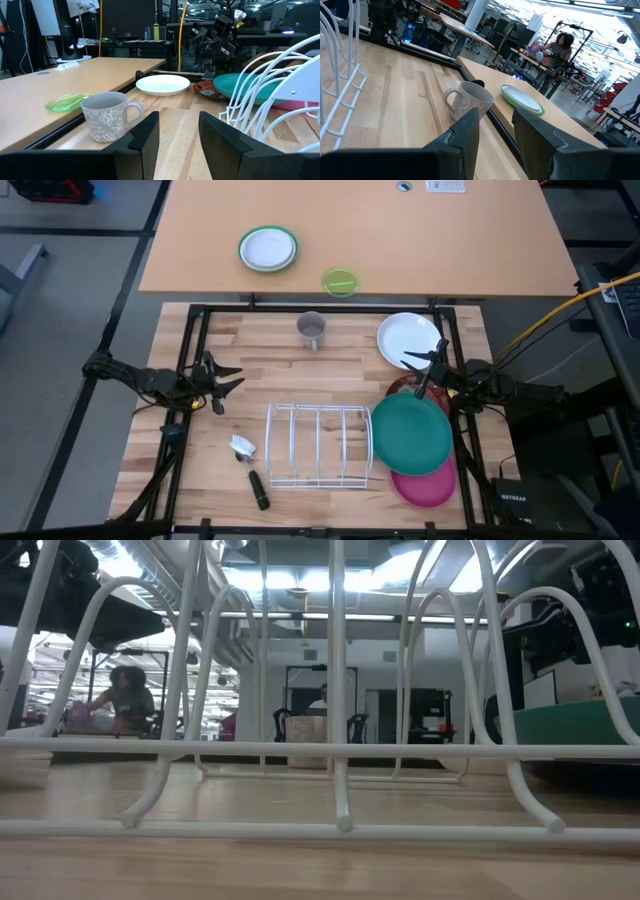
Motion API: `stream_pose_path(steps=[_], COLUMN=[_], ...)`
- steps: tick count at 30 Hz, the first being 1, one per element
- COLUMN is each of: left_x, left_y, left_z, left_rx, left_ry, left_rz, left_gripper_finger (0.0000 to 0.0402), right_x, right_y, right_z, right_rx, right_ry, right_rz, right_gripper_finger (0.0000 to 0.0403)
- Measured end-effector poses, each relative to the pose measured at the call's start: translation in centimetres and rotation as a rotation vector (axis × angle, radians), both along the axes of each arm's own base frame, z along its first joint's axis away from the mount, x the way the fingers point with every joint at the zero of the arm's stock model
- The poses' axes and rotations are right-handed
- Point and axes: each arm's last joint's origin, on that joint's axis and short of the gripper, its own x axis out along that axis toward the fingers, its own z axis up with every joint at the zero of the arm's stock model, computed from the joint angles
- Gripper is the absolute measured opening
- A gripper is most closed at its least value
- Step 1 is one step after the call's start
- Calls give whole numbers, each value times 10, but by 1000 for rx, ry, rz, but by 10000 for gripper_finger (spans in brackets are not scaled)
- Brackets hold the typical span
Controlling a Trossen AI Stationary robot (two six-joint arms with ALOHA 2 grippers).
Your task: Sort dishes
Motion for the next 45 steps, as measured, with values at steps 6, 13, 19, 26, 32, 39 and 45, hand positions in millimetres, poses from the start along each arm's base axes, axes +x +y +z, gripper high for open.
stream_pose_path(steps=[6,13,19,26,32,39,45], left_x=[0,0,-1,-5,-5,1,19], left_y=[0,0,0,2,2,0,-7], left_z=[0,0,14,29,31,26,35], left_rx=[0,56,-125,-291,-419,-646,-656], left_ry=[0,15,-189,-391,-449,-521,-533], left_rz=[0,1,-6,-21,-37,-80,-85], left_gripper_finger=[127,127,127,127,127,127,127], right_x=[0,0,0,0,0,0,0], right_y=[0,0,0,0,0,0,0], right_z=[0,0,0,0,-1,-2,-3], right_rx=[0,0,0,0,1,2,2], right_ry=[0,0,0,0,8,25,26], right_rz=[0,0,0,0,0,0,0], right_gripper_finger=[127,127,127,127,127,127,127])
